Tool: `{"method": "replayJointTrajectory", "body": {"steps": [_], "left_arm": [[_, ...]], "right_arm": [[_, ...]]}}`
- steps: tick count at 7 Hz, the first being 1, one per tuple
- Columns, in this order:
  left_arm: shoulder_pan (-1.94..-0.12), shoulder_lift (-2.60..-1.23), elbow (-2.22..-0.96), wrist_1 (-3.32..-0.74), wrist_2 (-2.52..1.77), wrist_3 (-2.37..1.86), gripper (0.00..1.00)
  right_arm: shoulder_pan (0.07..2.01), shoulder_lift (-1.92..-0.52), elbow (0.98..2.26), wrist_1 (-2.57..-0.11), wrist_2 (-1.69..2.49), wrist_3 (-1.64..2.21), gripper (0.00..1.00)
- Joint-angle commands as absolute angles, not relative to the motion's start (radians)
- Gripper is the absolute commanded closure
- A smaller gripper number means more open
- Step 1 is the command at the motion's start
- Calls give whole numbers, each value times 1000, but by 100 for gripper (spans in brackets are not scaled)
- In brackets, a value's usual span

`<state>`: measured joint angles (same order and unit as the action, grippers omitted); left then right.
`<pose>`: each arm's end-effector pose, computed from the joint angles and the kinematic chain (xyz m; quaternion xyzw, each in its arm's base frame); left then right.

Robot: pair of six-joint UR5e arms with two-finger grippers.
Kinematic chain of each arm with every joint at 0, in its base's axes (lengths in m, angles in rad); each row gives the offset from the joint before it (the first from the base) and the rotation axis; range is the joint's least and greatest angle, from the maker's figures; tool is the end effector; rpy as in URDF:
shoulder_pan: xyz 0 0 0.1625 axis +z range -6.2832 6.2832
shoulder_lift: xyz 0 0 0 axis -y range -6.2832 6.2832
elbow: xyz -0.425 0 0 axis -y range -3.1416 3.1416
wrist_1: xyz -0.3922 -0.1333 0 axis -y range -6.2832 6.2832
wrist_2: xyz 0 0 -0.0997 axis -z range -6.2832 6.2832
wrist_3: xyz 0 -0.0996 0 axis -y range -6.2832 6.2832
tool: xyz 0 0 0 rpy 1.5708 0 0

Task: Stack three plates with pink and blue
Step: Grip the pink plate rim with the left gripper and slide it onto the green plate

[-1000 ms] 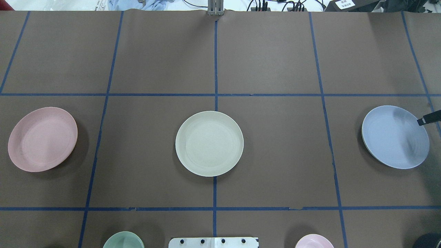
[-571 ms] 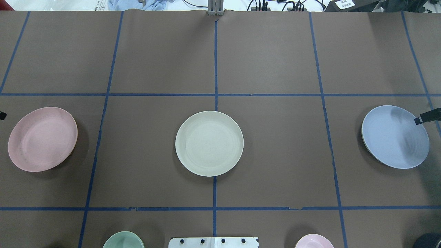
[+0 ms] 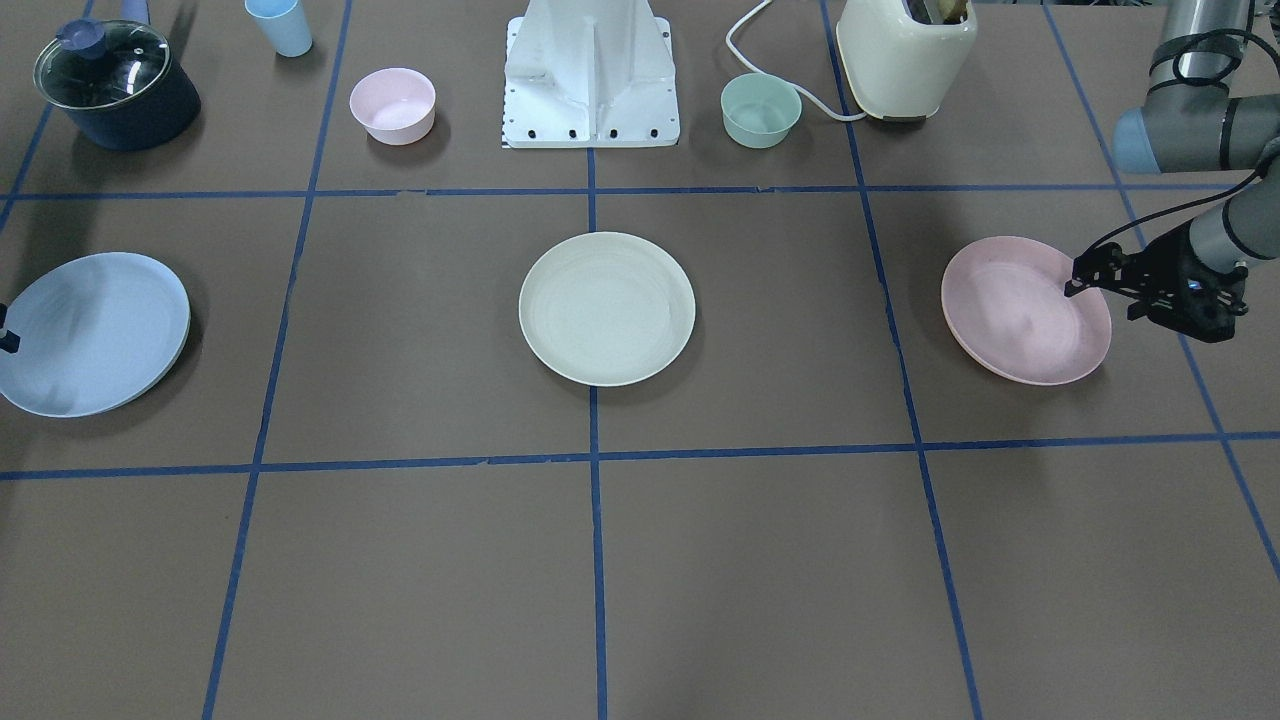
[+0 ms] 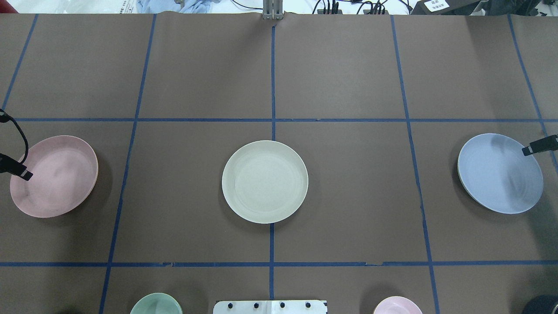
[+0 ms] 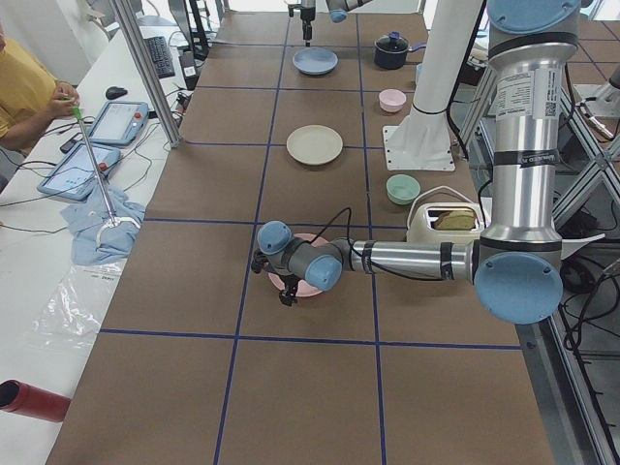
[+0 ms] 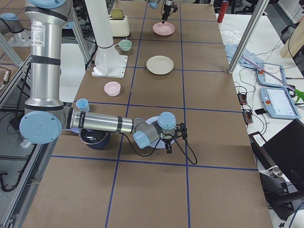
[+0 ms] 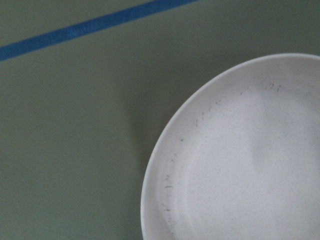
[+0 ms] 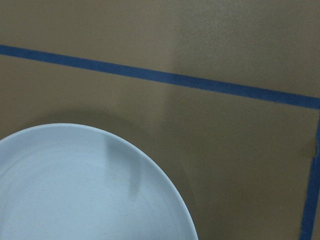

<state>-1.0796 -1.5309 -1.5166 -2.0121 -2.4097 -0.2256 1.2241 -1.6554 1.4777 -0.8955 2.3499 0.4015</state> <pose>0.1789 -0.4599 0.6527 0.0070 0.4310 0.1888 0.8823 -0.1007 -0.4650 0.6700 0.0775 -0.4259 -0.0689 0.8988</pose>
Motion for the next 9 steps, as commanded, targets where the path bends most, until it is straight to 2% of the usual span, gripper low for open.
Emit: {"method": "replayJointTrajectory", "body": {"steps": [1, 2, 3, 5, 6, 8, 9], "left_arm": [[-1066, -1531, -1483, -2020, -2404, -225, 25], [-1066, -1531, -1479, -2025, -2408, -225, 59], [-1066, -1531, -1477, -2023, -2411, -238, 100], [-1068, -1531, -1501, -2025, -2421, -258, 100], [-1068, -1535, -1587, -2008, -2541, -312, 100], [-1042, -1679, -1746, -2010, -2626, -771, 100], [-949, -1780, -1776, -2011, -2623, -971, 100]], "right_arm": [[1224, -1657, 1485, -891, 2352, 402, 0], [1224, -1657, 1491, -893, 2353, 402, 0], [1226, -1661, 1506, -893, 2353, 402, 0], [1226, -1674, 1532, -893, 2353, 402, 0], [1226, -1674, 1534, -893, 2355, 403, 0], [1224, -1681, 1528, -858, 2361, 403, 0], [1224, -1681, 1525, -850, 2361, 410, 0]]}}
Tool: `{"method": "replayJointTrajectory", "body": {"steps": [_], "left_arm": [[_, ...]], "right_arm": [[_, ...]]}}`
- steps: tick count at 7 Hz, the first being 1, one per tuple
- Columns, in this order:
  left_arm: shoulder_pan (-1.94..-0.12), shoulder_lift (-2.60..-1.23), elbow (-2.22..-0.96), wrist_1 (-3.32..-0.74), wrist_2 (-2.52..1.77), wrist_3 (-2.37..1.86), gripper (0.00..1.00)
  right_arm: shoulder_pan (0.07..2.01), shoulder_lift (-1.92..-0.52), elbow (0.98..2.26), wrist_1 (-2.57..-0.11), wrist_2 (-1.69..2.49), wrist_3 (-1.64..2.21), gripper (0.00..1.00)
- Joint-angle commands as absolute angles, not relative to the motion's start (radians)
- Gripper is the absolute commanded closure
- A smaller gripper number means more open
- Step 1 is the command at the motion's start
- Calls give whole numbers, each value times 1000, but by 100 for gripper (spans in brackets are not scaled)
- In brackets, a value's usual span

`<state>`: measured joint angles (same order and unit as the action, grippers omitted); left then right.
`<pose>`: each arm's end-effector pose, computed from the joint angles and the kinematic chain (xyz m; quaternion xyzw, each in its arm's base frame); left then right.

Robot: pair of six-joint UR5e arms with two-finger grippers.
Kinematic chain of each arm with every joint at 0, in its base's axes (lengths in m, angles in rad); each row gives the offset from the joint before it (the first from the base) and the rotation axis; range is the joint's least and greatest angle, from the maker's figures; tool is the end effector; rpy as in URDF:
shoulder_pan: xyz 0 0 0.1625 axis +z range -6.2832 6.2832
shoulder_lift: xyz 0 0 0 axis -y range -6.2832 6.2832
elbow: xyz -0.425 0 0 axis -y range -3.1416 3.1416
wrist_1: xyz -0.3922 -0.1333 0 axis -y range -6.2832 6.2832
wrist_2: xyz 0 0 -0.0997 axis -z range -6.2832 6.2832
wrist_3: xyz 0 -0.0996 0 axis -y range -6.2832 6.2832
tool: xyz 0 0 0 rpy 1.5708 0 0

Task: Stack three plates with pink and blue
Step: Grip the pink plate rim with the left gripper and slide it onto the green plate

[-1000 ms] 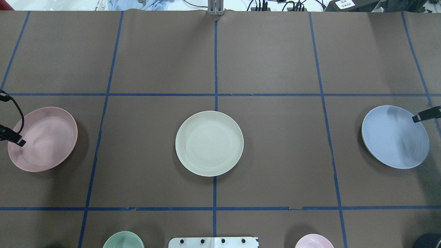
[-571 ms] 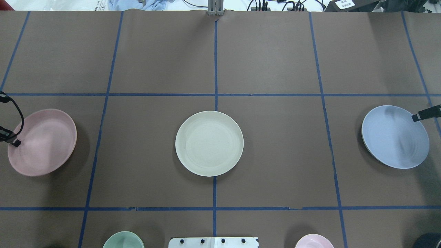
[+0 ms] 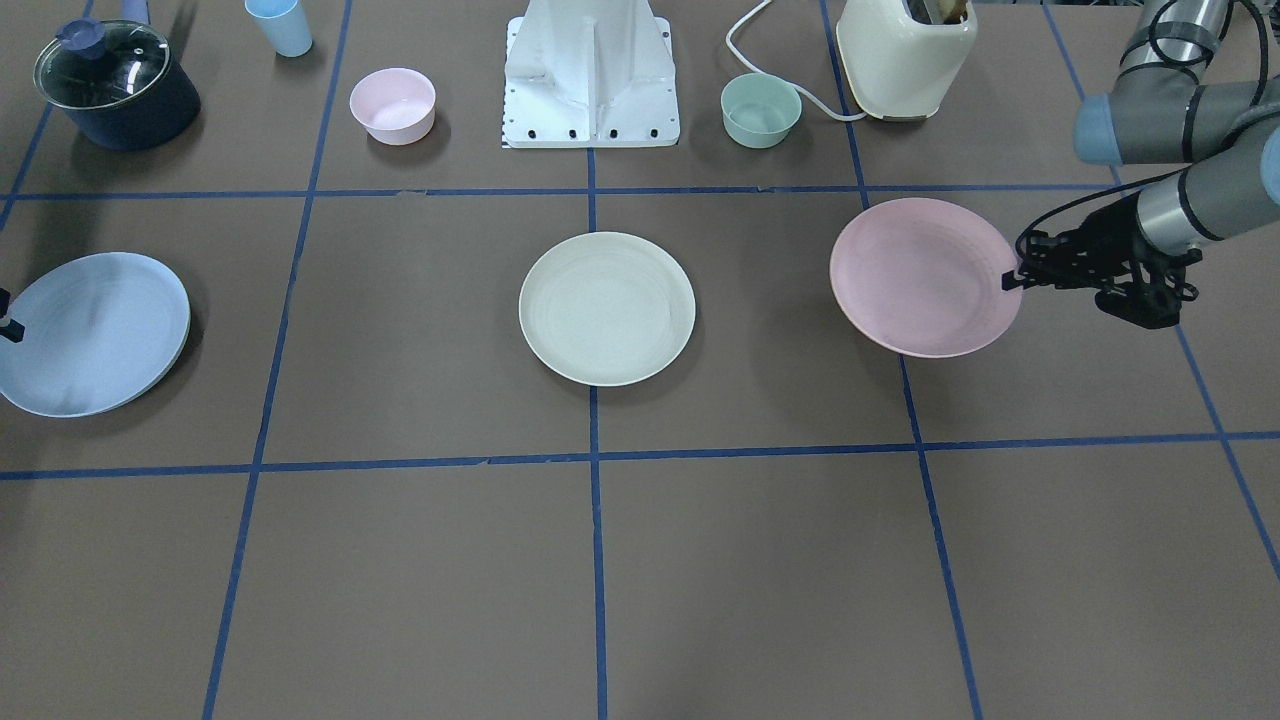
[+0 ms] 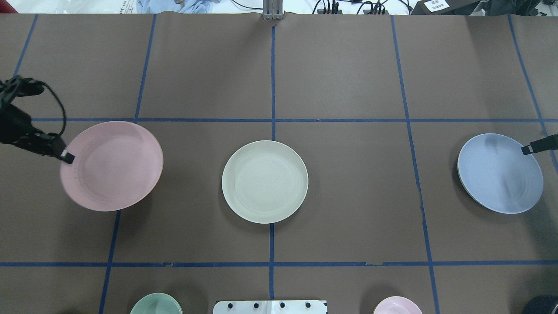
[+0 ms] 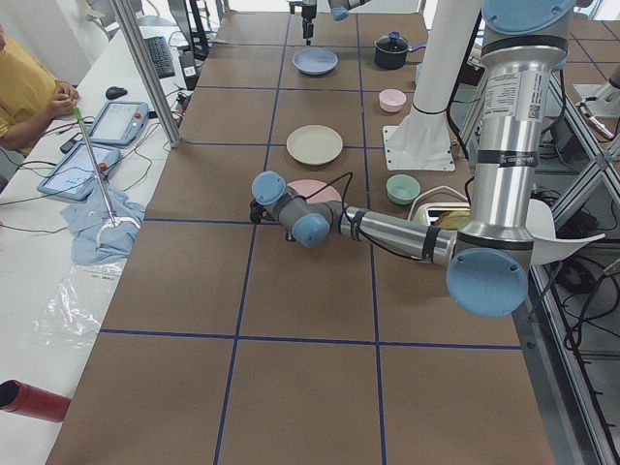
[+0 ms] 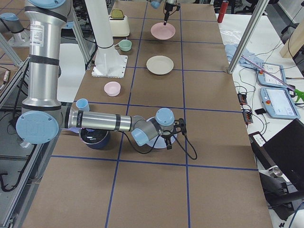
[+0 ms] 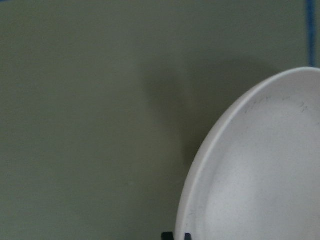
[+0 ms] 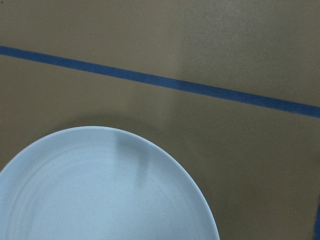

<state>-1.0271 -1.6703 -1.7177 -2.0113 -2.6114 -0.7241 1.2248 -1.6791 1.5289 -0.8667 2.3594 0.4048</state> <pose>0.2345 -0.4795 0.4655 -0.0418 0.5502 0.0931 0.8288 -0.0983 -0.4573 0.6510 0.0994 -0.4363 -0.0789 0.8908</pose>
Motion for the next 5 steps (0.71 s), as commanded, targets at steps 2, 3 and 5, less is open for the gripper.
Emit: {"method": "replayJointTrajectory", "body": {"steps": [2, 3, 5], "left_arm": [[-769, -1996, -1705, -2016, -2582, -1200, 100], [-752, -2037, -1669, -2019, -2538, -1212, 100], [-709, -2065, -1634, -2023, -2475, -1212, 84]], "right_arm": [[1223, -1686, 1525, -850, 2361, 411, 0], [1223, -1687, 1525, -850, 2361, 410, 0], [1221, -1689, 1523, -850, 2361, 410, 0]]}}
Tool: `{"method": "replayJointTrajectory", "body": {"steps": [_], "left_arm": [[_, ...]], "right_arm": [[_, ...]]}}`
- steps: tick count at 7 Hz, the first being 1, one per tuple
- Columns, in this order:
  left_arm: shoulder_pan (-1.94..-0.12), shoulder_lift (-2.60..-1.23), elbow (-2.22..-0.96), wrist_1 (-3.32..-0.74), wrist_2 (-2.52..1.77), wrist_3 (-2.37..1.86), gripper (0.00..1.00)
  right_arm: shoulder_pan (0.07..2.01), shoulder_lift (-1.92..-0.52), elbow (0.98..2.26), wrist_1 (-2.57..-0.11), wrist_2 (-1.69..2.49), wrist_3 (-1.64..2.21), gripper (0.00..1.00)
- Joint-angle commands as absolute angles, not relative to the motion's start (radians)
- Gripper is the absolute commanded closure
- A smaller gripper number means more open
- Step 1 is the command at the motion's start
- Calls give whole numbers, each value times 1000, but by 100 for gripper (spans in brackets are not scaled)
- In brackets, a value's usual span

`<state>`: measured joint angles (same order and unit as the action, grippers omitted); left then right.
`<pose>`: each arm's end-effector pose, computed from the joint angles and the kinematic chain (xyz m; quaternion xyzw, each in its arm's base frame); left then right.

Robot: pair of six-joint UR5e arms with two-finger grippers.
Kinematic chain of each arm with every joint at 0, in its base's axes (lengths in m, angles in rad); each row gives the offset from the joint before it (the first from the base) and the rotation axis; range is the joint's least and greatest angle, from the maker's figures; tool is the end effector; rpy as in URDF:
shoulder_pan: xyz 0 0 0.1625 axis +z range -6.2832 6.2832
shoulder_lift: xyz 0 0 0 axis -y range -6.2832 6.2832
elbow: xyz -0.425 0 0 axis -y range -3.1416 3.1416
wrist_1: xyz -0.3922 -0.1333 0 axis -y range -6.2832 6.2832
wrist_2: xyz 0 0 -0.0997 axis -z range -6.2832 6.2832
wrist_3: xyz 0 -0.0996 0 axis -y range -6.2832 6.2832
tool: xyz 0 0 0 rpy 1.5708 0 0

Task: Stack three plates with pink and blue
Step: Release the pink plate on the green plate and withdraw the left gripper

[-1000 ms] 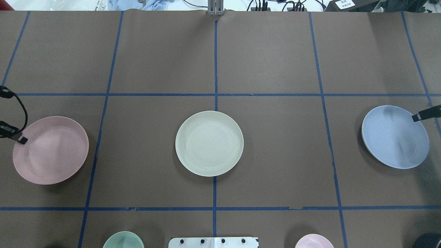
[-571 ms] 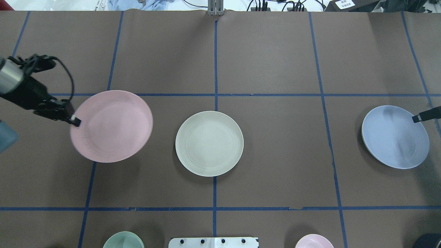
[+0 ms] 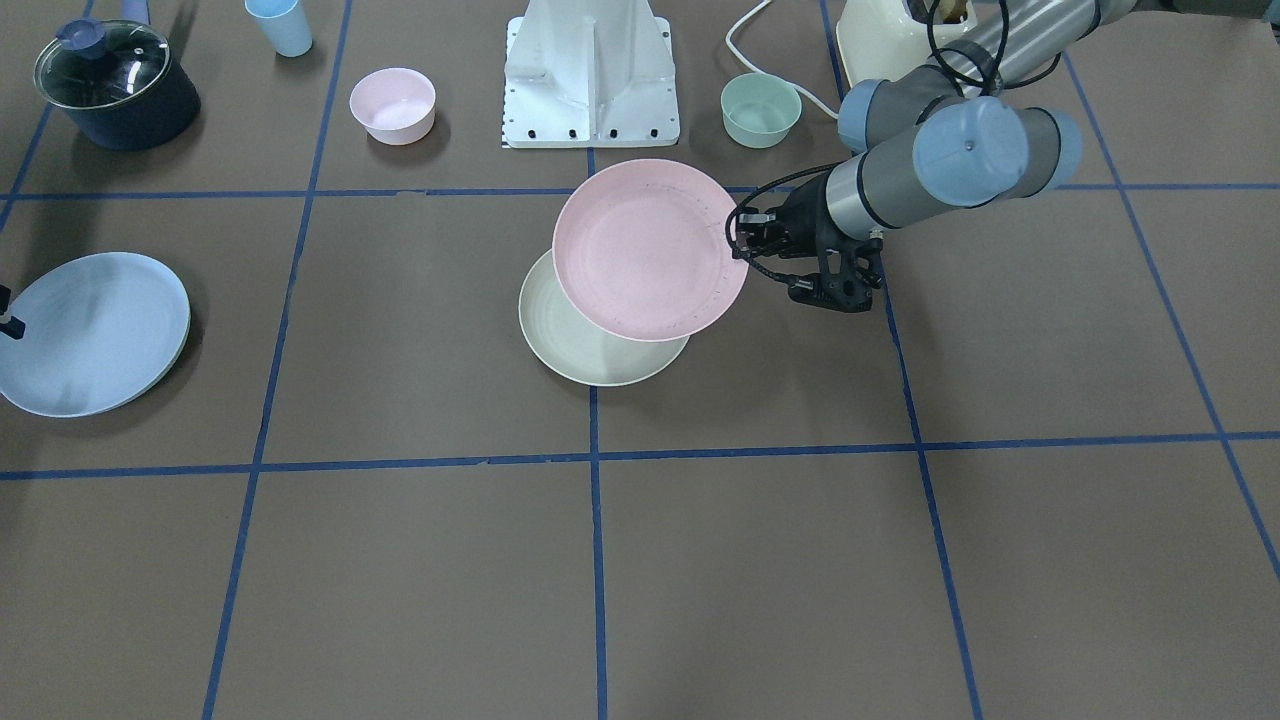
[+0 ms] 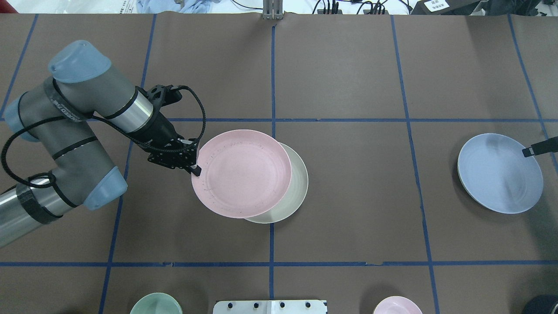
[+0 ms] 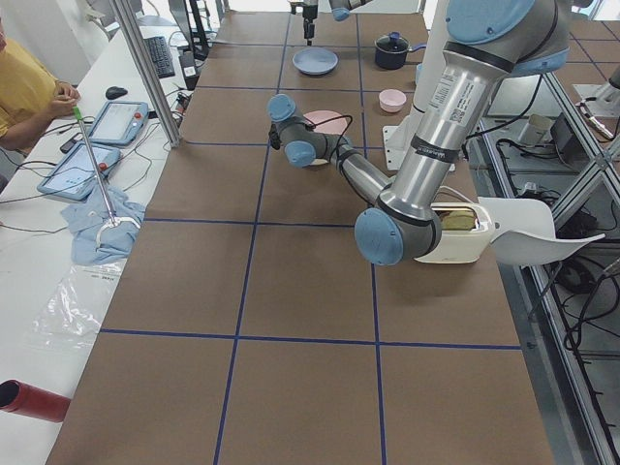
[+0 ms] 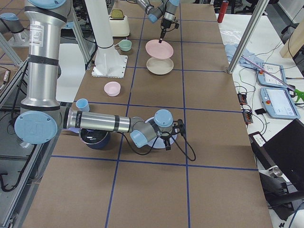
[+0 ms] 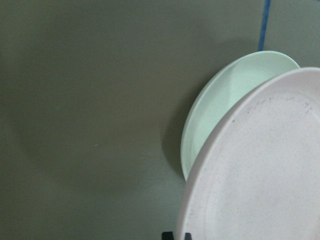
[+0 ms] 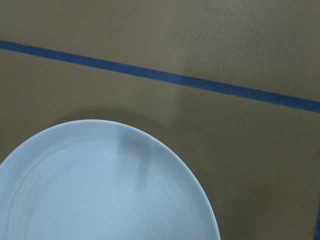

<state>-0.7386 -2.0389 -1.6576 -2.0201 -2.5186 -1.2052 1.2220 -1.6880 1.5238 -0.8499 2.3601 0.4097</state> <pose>0.4288 -0.4613 0.2822 -0.1160 0.5744 0.0712 0.8072 -0.0980 -0.4527 0.6556 0.0988 -0.4373 -0.0786 0.8904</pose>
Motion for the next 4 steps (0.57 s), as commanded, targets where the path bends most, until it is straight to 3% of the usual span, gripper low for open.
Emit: {"method": "replayJointTrajectory", "body": {"steps": [1, 2, 4], "left_arm": [[-668, -2072, -1625, -2039, -2418, -1216, 40], [-658, -2071, -1623, -2075, -2407, -1242, 2], [-658, -2069, -1638, -2143, -2407, -1334, 1]], "right_arm": [[1221, -1690, 1523, -850, 2361, 408, 0], [1218, -1690, 1522, -850, 2361, 408, 0], [1209, -1690, 1520, -851, 2359, 410, 0]]}}
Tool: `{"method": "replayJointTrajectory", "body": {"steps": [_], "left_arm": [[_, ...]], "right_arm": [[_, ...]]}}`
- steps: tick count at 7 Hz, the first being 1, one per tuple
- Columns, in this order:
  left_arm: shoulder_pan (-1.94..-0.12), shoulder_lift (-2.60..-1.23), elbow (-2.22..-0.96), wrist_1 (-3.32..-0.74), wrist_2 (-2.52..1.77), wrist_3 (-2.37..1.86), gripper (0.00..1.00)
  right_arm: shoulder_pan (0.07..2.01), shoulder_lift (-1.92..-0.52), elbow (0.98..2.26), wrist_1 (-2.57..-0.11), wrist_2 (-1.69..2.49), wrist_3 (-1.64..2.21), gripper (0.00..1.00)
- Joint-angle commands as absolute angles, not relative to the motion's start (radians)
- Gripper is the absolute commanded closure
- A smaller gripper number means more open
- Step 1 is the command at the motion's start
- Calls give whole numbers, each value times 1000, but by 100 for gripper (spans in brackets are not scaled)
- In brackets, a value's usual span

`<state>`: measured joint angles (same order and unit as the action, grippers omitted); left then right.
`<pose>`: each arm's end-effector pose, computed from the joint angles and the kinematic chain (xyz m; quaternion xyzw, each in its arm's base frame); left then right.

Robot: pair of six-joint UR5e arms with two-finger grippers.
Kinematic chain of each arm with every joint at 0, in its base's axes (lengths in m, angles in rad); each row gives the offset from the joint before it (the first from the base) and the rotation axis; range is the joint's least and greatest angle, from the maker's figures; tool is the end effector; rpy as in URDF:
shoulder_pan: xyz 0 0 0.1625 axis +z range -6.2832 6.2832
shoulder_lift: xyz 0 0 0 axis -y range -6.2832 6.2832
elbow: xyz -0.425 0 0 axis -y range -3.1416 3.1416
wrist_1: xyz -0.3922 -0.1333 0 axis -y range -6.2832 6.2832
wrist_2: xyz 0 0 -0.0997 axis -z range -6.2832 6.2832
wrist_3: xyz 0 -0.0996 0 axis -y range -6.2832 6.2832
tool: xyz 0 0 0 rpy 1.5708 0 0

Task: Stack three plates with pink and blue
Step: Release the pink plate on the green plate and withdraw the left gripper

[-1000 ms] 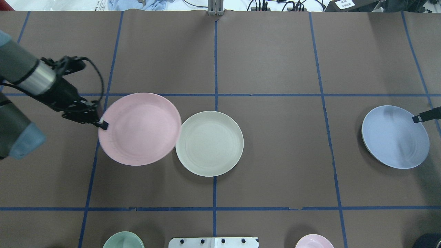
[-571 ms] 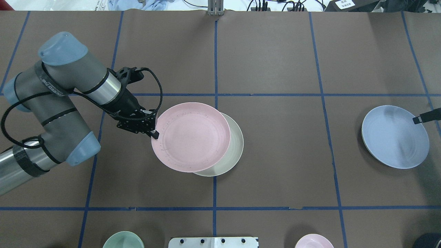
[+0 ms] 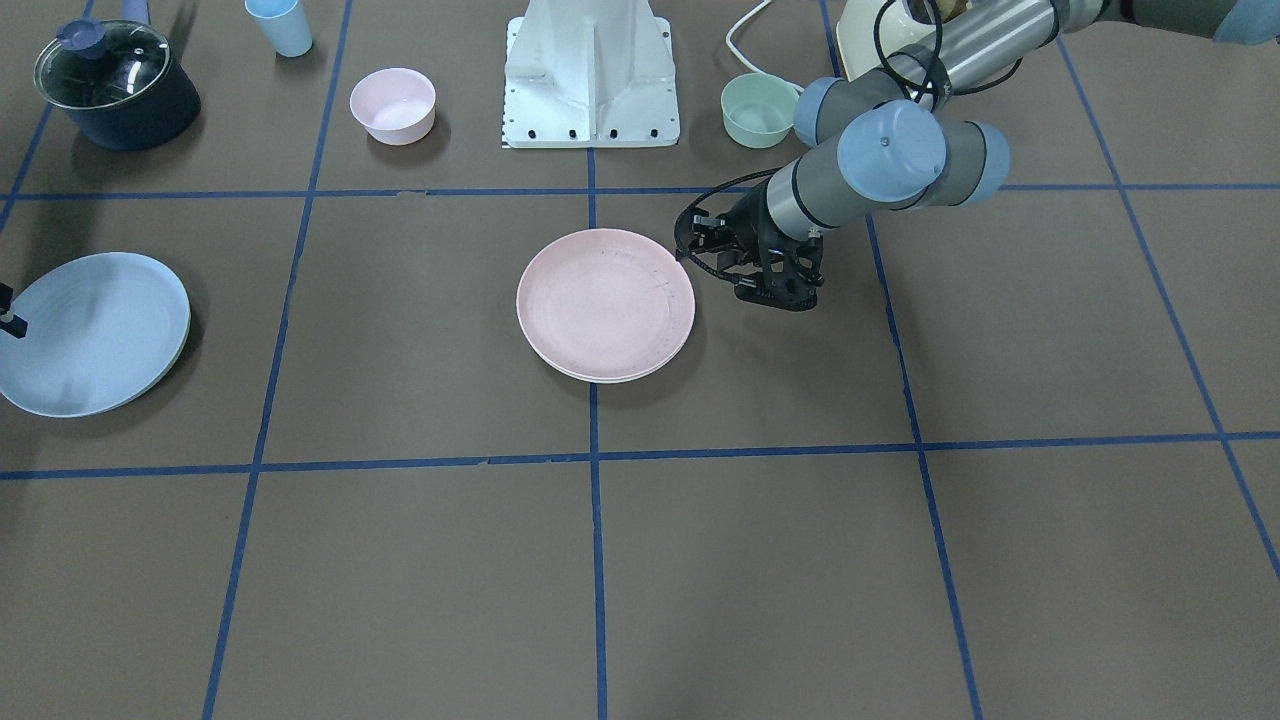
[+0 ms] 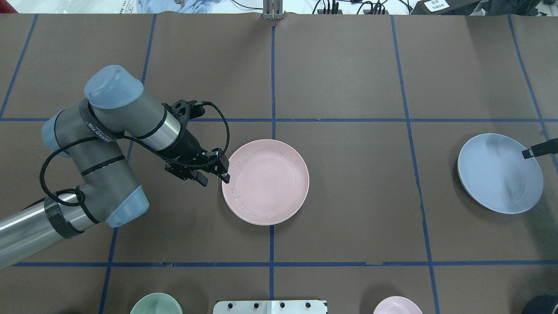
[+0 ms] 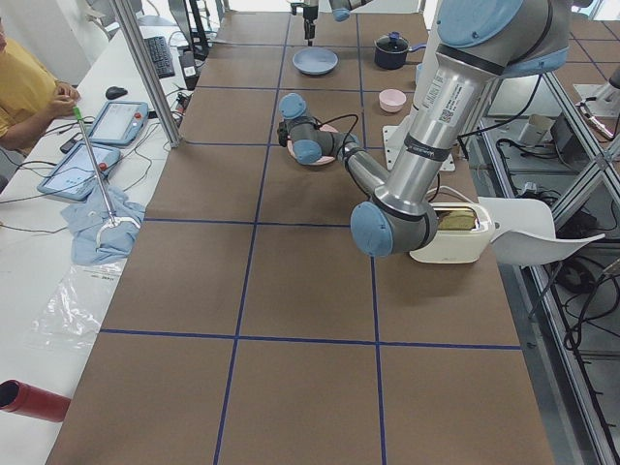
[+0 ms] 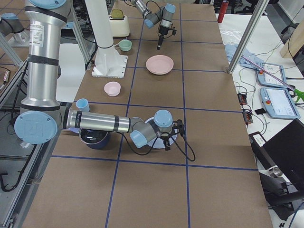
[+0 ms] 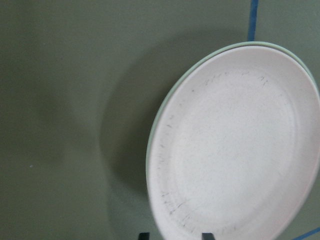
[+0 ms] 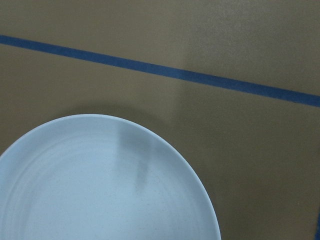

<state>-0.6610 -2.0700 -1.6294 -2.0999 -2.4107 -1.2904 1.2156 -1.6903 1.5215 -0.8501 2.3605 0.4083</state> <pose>0.4700 -0.4405 0.2707 -0.0969 0.5791 0.0592 0.8073 -0.1005 -0.4508 0.6578 0.0955 -0.4372 -0.0812 0.8906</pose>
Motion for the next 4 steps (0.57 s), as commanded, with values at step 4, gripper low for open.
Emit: {"method": "replayJointTrajectory", "body": {"steps": [4], "left_arm": [[-726, -2068, -1687, -2146, -2408, -1350, 1]], "right_arm": [[1134, -1678, 1394, -698, 2341, 504, 4]]}}
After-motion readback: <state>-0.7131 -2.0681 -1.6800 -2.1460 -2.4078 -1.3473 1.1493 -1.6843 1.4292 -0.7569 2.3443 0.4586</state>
